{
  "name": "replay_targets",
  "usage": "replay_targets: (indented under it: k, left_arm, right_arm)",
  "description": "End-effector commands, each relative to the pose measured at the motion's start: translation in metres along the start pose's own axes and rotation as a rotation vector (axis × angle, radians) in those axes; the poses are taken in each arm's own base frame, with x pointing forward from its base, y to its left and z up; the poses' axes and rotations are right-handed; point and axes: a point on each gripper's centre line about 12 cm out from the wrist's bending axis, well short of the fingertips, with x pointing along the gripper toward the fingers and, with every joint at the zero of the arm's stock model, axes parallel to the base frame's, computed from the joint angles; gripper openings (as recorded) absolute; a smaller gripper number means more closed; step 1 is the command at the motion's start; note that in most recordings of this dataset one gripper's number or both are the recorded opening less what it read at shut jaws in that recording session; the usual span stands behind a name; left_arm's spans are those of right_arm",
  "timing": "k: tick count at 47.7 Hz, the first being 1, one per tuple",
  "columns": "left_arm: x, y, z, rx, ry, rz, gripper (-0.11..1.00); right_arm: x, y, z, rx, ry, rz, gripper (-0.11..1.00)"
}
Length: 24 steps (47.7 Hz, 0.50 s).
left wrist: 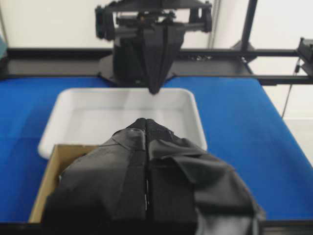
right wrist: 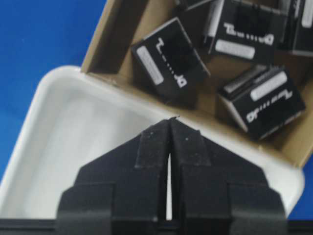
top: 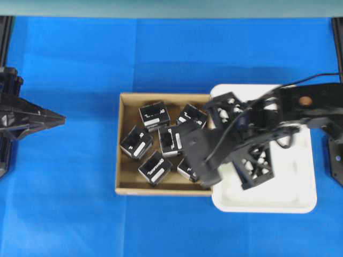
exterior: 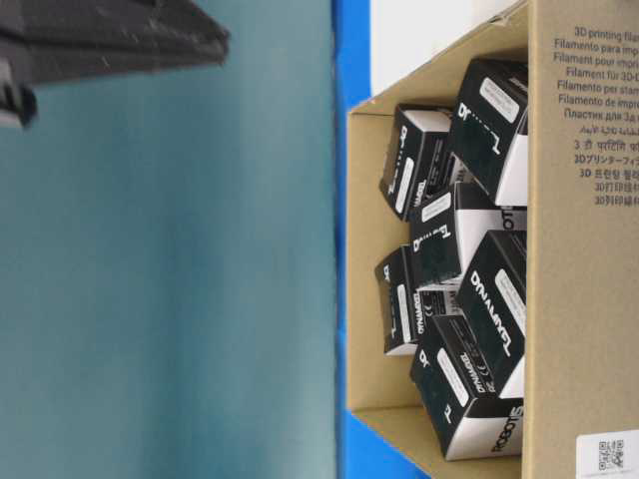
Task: Pick a box that is randomly placed inside the cardboard box.
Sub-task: 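Move the right gripper over the cardboard box toward a black box, then lower the right gripper and close it on a black ROBOTIS box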
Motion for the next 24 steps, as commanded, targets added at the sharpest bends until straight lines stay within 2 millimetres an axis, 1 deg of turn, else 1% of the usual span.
replay_targets:
  k: [1,9,12,15,19,24]
  left_arm:
    - [0.002,-0.001,0.012,0.001,-0.031,-0.004,-0.06]
    - [0.002,-0.001,0.011,-0.002,-0.028,-0.003,-0.07]
    - [0.002,-0.002,0.011,-0.006,-0.029,-0.008,-0.07]
    - [0.002,-0.003,0.011,-0.022,-0.029,-0.014,-0.07]
    - [0.002,-0.003,0.011,-0.040,-0.027,-0.015,-0.07]
    - [0.002,-0.003,0.011,-0.051,-0.029,-0.015,-0.07]
  right_arm:
    - [0.013,-0.002,0.008,-0.018,0.032,0.020,0.00]
    - [0.031,-0.006,0.019,-0.059,0.053,0.033,0.04]
    - [0.037,-0.006,0.020,-0.077,0.064,0.038,0.08]
    - [0.041,-0.007,0.020,-0.096,0.068,0.041,0.15]
    - [0.048,-0.009,0.021,-0.101,0.063,0.039,0.30]
    - [0.056,-0.012,0.021,-0.096,0.063,0.037,0.62]
